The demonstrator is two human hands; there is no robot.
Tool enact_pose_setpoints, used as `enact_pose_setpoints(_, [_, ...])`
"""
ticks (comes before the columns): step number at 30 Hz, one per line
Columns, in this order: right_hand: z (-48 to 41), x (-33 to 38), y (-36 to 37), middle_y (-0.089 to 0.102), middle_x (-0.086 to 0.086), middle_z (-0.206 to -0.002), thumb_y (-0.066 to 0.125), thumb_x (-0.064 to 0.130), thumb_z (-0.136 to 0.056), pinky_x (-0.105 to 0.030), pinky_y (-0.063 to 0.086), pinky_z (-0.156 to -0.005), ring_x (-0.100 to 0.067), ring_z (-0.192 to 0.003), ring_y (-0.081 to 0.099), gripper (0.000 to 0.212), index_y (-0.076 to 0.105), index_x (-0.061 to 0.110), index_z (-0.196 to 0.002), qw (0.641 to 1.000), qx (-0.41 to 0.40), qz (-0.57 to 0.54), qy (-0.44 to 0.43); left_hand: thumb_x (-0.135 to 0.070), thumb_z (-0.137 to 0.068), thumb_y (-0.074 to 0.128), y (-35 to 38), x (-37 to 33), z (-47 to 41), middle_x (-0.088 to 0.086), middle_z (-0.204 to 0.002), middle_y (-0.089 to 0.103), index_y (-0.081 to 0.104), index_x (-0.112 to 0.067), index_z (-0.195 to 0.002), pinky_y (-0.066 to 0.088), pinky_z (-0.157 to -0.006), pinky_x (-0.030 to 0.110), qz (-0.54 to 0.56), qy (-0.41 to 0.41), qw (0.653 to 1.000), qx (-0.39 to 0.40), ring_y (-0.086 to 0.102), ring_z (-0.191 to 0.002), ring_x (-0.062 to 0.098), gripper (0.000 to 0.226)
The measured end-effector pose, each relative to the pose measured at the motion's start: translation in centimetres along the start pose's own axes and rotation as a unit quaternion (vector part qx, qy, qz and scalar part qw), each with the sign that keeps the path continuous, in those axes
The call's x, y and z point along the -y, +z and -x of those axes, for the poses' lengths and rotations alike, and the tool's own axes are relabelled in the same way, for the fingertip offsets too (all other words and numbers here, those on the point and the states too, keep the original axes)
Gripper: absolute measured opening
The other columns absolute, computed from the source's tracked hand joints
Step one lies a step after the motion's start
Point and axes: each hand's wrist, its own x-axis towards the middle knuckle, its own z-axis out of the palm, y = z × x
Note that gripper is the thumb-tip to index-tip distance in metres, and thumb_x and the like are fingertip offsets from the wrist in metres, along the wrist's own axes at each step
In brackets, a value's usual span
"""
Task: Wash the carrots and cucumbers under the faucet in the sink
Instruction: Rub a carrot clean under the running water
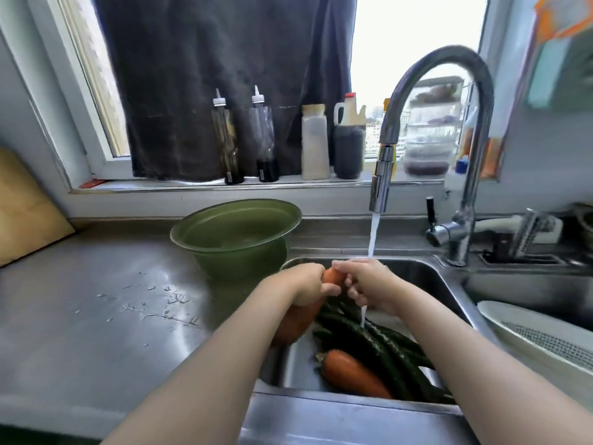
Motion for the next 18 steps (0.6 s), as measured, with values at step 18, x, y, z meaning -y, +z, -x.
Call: enact_pose_setpoints(18, [-2.5,-3.8,-4.3,0.073,0.001,-0.095,0.052,0.047,-0.102,-0.032,0.055,-0.067,-0.018,-0.084,0.069,0.031,0.073,0.028,-0.111,0.995,-0.095,-0.002,0.028,-0.049,-0.102,0.056,7.6,-4.2,-8.5,0.009,-0.094,0.078,0.071,-0.010,-0.117,0.061,-0.083,0.040,0.637,-0.098,0.761,-0.073,0.076,-0.085,0.025,0.044])
